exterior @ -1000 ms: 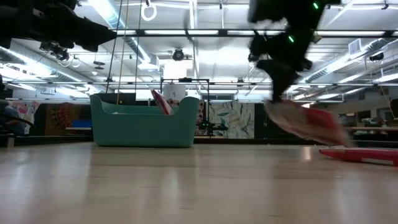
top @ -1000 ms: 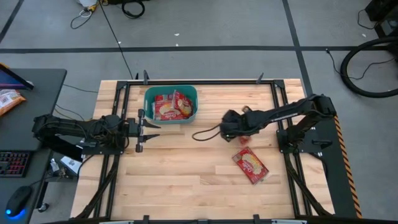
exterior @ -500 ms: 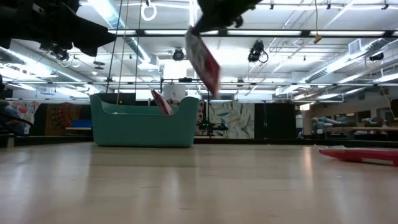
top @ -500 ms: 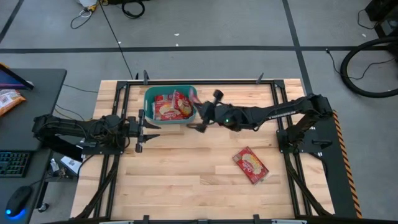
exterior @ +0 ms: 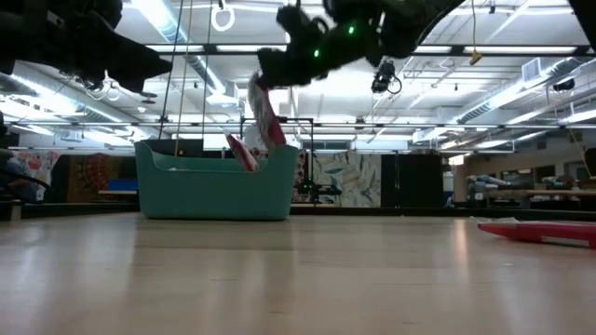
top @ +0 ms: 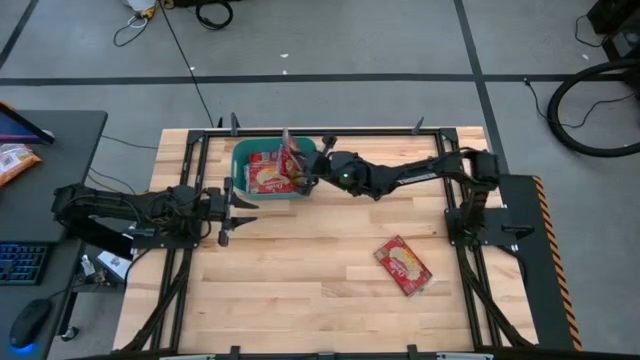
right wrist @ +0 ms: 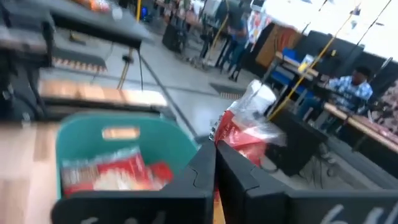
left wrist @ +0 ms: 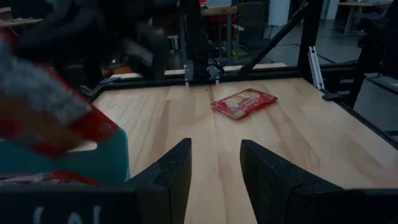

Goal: Sort popcorn bags into baskets
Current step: Put the popcorn bag into the green bin

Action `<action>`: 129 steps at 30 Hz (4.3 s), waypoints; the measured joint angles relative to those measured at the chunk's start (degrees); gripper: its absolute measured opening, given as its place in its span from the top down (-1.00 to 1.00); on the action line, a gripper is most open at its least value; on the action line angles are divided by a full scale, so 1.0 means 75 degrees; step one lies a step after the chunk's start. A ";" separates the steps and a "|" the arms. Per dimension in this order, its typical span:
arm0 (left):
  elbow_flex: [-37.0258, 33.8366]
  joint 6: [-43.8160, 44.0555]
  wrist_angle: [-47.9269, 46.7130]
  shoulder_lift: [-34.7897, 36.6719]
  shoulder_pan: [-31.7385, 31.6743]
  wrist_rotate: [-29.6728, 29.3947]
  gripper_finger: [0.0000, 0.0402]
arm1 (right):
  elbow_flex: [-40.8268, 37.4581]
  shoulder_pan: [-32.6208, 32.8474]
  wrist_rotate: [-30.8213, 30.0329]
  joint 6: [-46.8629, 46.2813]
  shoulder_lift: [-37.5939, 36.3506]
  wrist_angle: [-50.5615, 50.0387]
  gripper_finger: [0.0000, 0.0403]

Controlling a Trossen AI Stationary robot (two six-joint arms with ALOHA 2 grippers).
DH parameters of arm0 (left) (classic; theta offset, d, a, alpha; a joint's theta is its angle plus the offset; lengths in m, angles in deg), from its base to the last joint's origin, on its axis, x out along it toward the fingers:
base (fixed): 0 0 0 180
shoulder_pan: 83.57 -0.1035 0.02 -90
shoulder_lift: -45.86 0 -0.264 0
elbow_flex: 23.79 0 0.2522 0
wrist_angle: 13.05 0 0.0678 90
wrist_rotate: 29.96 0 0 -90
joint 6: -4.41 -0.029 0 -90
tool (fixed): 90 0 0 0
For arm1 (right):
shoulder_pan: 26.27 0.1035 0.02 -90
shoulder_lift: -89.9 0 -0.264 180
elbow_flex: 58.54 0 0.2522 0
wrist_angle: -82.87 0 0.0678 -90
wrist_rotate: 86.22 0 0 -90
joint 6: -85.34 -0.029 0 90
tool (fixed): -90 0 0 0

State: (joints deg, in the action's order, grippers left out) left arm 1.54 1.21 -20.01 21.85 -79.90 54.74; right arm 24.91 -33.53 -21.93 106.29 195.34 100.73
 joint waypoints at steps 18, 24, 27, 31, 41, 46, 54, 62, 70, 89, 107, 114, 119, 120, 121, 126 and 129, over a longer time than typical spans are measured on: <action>0.0000 0.0009 -0.0185 -0.0003 0.0003 -0.0003 0.30 | 0.1527 0.1085 -0.0347 -0.2579 -0.0121 -0.6169 0.38; 0.0000 0.0172 -0.0325 -0.0003 0.0003 -0.0001 0.30 | 0.1542 0.1819 -0.0021 -0.4506 -0.0121 -0.8676 0.38; 0.0000 0.0169 -0.0340 -0.0003 0.0003 -0.0003 0.30 | 0.1542 0.2054 0.0922 -0.5379 -0.0121 -1.0145 0.36; 0.0000 0.0118 -0.0336 -0.0003 0.0003 -0.0003 0.30 | 0.1539 0.2121 0.2446 -0.6554 -0.0087 -1.1875 0.33; 0.0000 -0.0114 -0.0320 0.0000 0.0003 -0.0003 0.30 | 0.0805 0.2854 0.3402 -0.7942 -0.0077 -1.2015 0.28; 0.0000 -0.0269 -0.0262 0.0000 0.0003 -0.0003 0.30 | 0.0455 0.3211 0.2911 -0.8160 -0.0077 -1.1822 0.19; 0.0000 -0.0400 -0.0124 0.0000 0.0003 -0.0003 0.30 | -0.0347 0.3248 0.2620 -0.8258 -0.0077 -1.0910 -0.03; 0.0000 -0.0519 -0.0130 0.0000 0.0003 -0.0006 0.30 | -0.0887 0.3254 0.2885 -0.8172 -0.0077 -1.0840 -0.02; 0.0000 -0.0519 -0.0133 -0.0003 0.0003 -0.0003 0.30 | -0.1203 0.3275 0.2979 -0.8111 -0.0110 -1.0475 0.57; 0.0000 -0.0513 -0.0095 -0.0003 0.0002 -0.0003 0.30 | 0.1959 0.3252 -0.0471 -0.6240 -0.0068 -1.1660 0.98; 0.0000 -0.0469 0.0066 0.0000 0.0002 -0.0003 0.30 | 0.3695 0.1621 -0.1776 -0.0095 -0.0074 -0.7906 0.99; 0.0000 -0.0469 0.0062 0.0000 0.0000 -0.0003 0.30 | 0.3695 0.0740 -0.0664 0.1475 -0.0074 -0.5841 0.99; 0.0000 -0.0452 0.0042 0.0000 0.0003 -0.0003 0.30 | 0.3701 -0.0032 0.0368 0.1690 -0.0074 -0.5735 0.98; 0.0000 -0.0411 0.0022 0.0000 0.0000 -0.0003 0.30 | 0.3701 -0.0176 0.0490 0.1673 -0.0074 -0.5814 0.98; 0.0002 -0.0341 0.0000 0.0000 0.0001 -0.0001 0.30 | 0.3701 -0.0303 0.0609 0.1655 -0.0074 -0.5914 0.98; 0.0002 -0.0256 -0.0168 -0.0003 0.0002 0.0000 0.30 | 0.3658 -0.0805 0.1249 0.1306 -0.0076 -0.6076 0.97; 0.0003 -0.0206 -0.0168 -0.0003 0.0002 0.0000 0.30 | 0.3398 -0.1032 0.1735 0.1152 -0.0086 -0.5725 0.97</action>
State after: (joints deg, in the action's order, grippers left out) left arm 1.56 -0.34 -21.27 21.83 -79.89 54.74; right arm 50.40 -41.27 -8.92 114.93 194.70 57.80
